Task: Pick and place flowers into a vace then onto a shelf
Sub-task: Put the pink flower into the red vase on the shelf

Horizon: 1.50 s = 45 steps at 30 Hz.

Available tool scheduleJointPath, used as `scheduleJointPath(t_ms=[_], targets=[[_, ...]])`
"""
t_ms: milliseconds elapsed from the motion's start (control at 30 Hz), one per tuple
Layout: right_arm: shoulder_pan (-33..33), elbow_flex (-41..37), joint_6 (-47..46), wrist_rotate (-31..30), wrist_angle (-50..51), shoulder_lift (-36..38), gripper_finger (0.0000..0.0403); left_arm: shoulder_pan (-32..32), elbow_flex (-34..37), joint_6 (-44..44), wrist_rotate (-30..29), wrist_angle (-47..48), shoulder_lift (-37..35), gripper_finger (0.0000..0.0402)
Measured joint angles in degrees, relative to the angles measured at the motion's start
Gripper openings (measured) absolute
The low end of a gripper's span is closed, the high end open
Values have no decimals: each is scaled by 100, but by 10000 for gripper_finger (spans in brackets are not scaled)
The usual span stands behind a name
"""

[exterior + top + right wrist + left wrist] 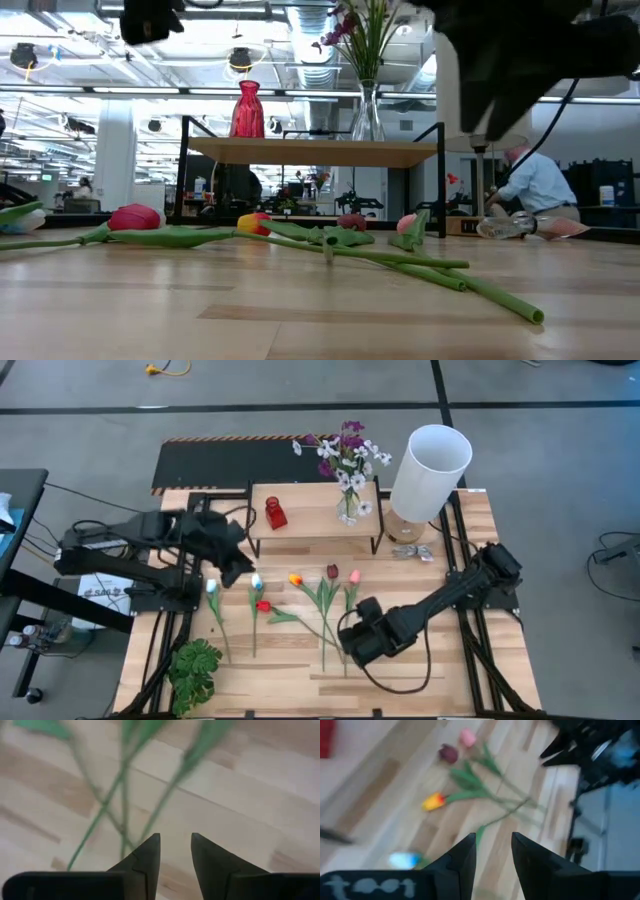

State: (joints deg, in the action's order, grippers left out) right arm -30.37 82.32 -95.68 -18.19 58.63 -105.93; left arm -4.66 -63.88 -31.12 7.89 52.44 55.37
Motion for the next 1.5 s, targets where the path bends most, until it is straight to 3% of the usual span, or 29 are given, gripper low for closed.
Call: scheduleJointPath(t_ms=[200, 433, 733, 1000, 1500], targets=[[449, -11, -145, 62, -180, -26, 108, 168, 1343, -526, -329, -1840, -228, 112], [1018, -15, -95, 12, -34, -30, 155, 252, 1740, -571, -510, -2083, -212, 112], [1235, -16, -52, 500, -803, -828, 220, 493, 1738, -347, -547, -2025, -253, 112], [1262, -21, -435, 625, -688, -977, 200, 659, 1738, -98, -864, -1986, -253, 112], [1477, -7, -137, 693, -788, -1032, 169, 664, 1738, 12, -985, -2023, -251, 112]])
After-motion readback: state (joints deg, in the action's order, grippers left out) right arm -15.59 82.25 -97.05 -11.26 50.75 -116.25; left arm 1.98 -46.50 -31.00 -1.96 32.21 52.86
